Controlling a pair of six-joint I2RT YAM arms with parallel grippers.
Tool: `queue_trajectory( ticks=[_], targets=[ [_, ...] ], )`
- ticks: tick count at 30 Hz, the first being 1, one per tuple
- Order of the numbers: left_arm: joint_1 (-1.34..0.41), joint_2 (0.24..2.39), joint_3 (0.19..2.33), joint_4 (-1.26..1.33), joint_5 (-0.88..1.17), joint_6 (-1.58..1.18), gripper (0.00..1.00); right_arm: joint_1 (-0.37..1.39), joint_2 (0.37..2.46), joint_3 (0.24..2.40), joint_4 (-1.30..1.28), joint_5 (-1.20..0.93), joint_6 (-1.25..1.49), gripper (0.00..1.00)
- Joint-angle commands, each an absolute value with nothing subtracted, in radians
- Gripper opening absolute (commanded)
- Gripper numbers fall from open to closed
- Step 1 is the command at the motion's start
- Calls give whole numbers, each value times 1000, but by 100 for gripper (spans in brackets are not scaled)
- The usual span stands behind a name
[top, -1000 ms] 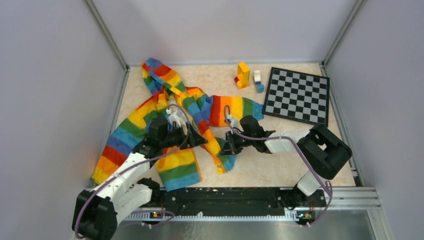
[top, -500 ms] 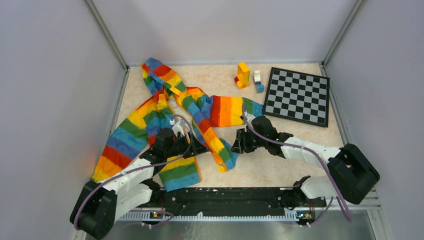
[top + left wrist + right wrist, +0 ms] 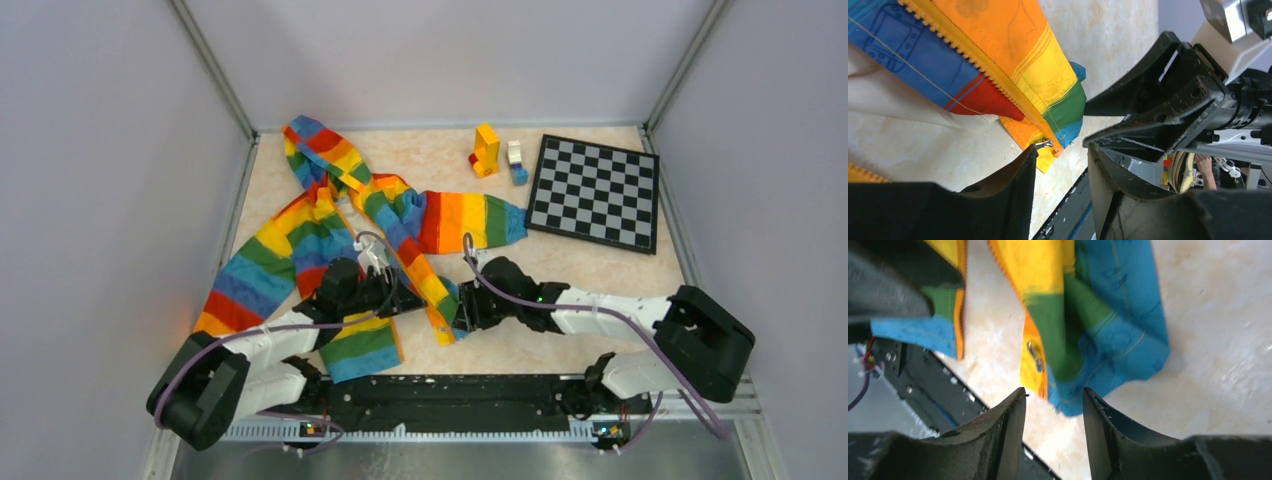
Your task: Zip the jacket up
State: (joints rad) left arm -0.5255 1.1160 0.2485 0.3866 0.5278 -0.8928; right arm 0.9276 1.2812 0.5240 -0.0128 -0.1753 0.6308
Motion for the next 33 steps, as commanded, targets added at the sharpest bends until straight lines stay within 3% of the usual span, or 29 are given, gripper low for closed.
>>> queue_trajectory(
  ticks=[1,5,8,10,19,33],
  targets=[
    [-548,1126,234,480,500,-909,46,937,1380,633,-31,-68,564,44],
    [-555,1118,220,478,485,-936,44,936,1435,604,157,-145,596,39],
    [-560,1098,204,479,486,-974,43,936,1453,603,210,-147,600,12],
    [-562,1079,198,465,482,-984,43,930,1455,591,254,-163,600,0],
    [-581,1103,165,602,470,-1077,44,778,1402,409,577,-450,676,0],
    [-664,1292,198,784,417,-1104,41,757,1456,406,669,-582,683,0]
  ],
)
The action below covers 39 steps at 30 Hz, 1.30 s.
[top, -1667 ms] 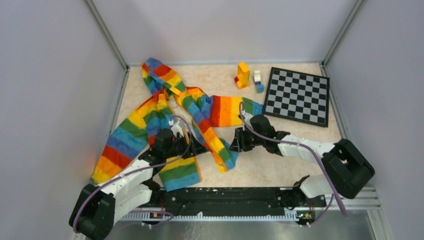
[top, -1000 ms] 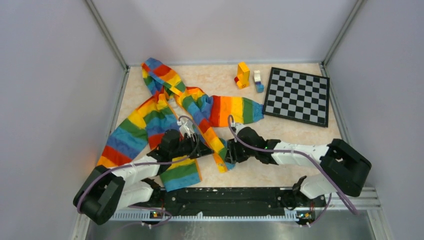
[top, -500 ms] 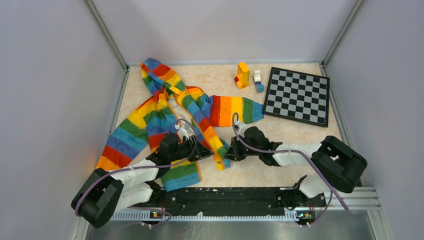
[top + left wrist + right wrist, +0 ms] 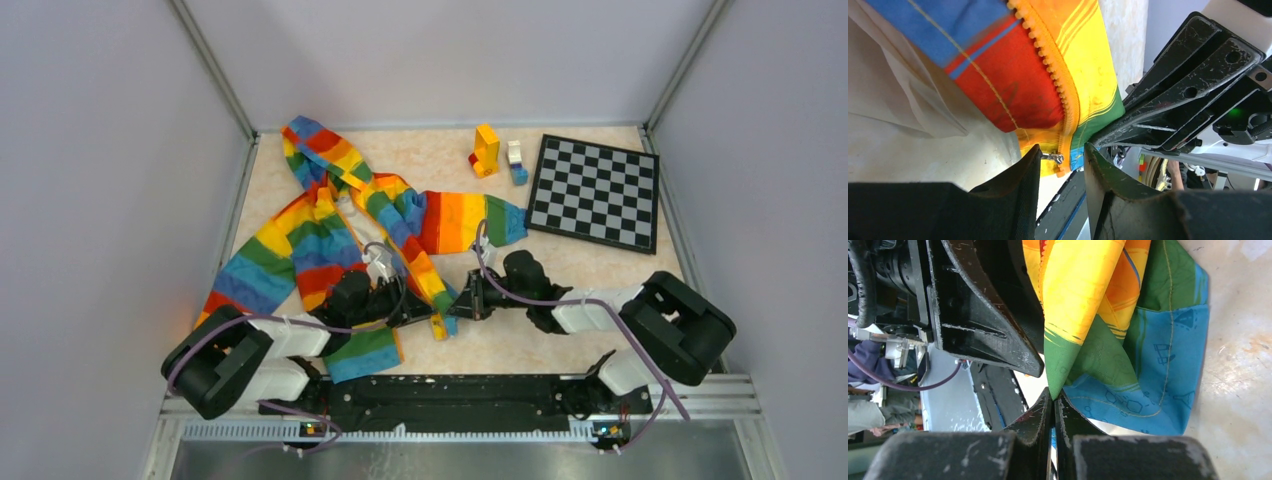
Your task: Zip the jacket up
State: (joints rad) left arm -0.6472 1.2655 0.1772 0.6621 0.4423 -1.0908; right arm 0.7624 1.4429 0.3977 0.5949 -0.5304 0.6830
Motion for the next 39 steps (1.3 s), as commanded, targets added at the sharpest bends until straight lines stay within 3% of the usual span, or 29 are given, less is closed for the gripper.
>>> queue_trajectory(
  ticks=[1,10,23,31,39],
  targets=[
    [-667,1300,203,789,416,-1104,40,756,1459,407,670,-585,683,0],
    [-690,1323,219,823,392,-1098,43,754,1458,402,679,-590,686,0],
    [-690,1317,167,961,409,-1142,60,747,1456,390,718,-623,694,0],
    [-698,1236,159,1020,436,-1188,59,741,1469,394,719,-630,698,0],
    [-718,1060,168,836,407,-1171,60,731,1470,394,721,-622,705,0]
  ],
)
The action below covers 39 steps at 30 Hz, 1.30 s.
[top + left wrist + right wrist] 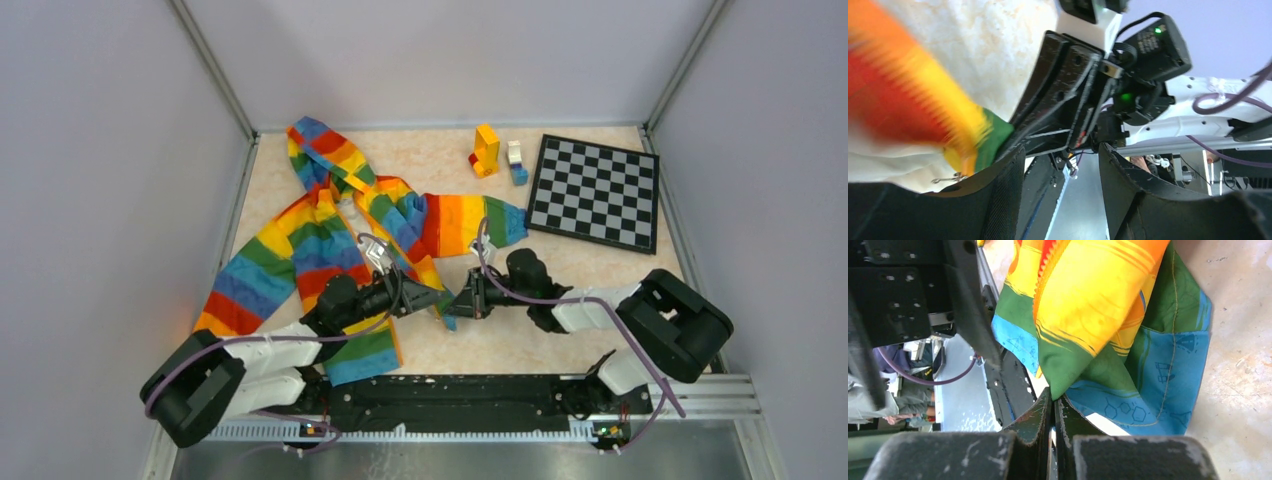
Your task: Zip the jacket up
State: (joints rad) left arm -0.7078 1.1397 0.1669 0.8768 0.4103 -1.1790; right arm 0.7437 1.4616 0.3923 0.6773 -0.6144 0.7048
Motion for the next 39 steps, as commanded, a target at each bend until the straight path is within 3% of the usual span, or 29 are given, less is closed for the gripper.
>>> queue_trajectory(
  ticks=[1,9,13,25,31,37,39],
  targets=[
    [-718,1041,167,805,403,-1161,60,730,1469,394,721,-624,706,0],
    [-716,927,167,479,300,-1113,68,724,1460,393,738,-668,703,0],
    [-715,936,175,486,268,-1089,71,722,1475,401,763,-718,704,0],
    [-715,1172,229,683,344,-1065,64,723,1479,396,785,-741,706,0],
    [-715,1175,226,744,373,-1052,57,722,1483,397,789,-749,706,0],
    [-715,1122,212,725,361,-1046,43,721,1482,399,782,-747,706,0],
    [-715,1109,210,712,358,-1038,33,721,1481,403,777,-750,707,0]
  ],
)
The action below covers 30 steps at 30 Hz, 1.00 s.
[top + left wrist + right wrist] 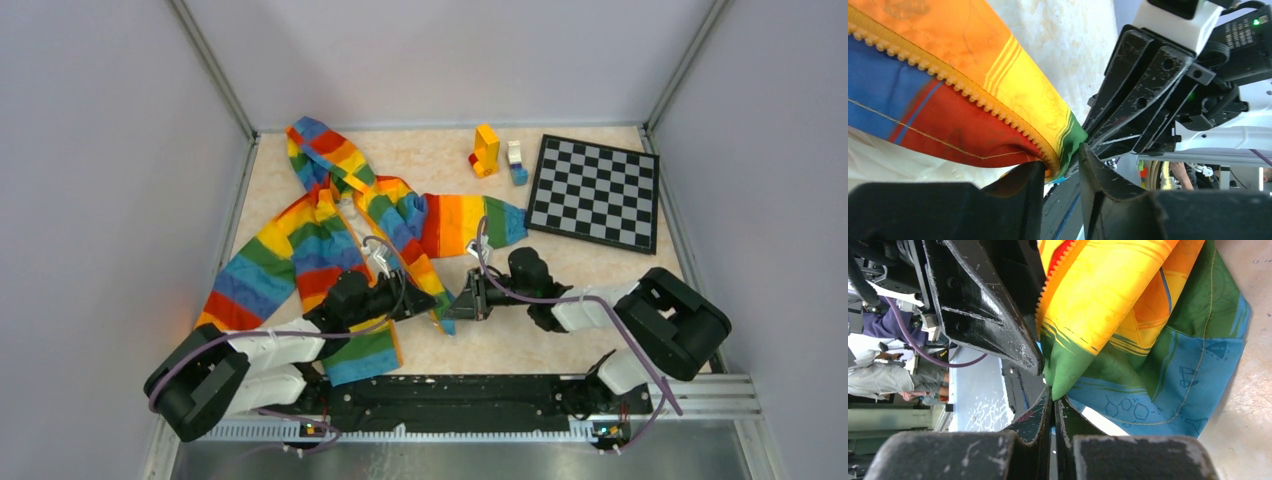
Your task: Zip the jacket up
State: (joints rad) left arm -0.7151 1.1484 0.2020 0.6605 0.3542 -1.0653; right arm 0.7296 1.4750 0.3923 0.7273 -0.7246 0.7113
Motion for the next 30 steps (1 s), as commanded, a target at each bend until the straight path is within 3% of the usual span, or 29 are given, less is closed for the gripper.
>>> queue_trajectory(
  ticks=[1,5,9,11,14,21,30],
  targets=[
    [-715,1102,210,706,357,-1034,25,721,1480,405,771,-750,706,0],
    [-715,1072,216,656,352,-1022,11,722,1439,424,645,-701,676,0],
    [-715,1055,272,533,352,-1003,0,750,1334,515,229,-459,533,28],
    [-715,1048,293,475,348,-1013,0,818,1269,553,72,-295,480,42],
    [-715,1035,306,427,349,-1037,0,910,1192,582,-29,-154,476,52],
    [-715,1022,344,290,309,-1114,0,1037,1115,555,119,46,491,59],
    [-714,1034,391,225,313,-1149,0,1119,1284,662,160,90,455,51]
  ],
)
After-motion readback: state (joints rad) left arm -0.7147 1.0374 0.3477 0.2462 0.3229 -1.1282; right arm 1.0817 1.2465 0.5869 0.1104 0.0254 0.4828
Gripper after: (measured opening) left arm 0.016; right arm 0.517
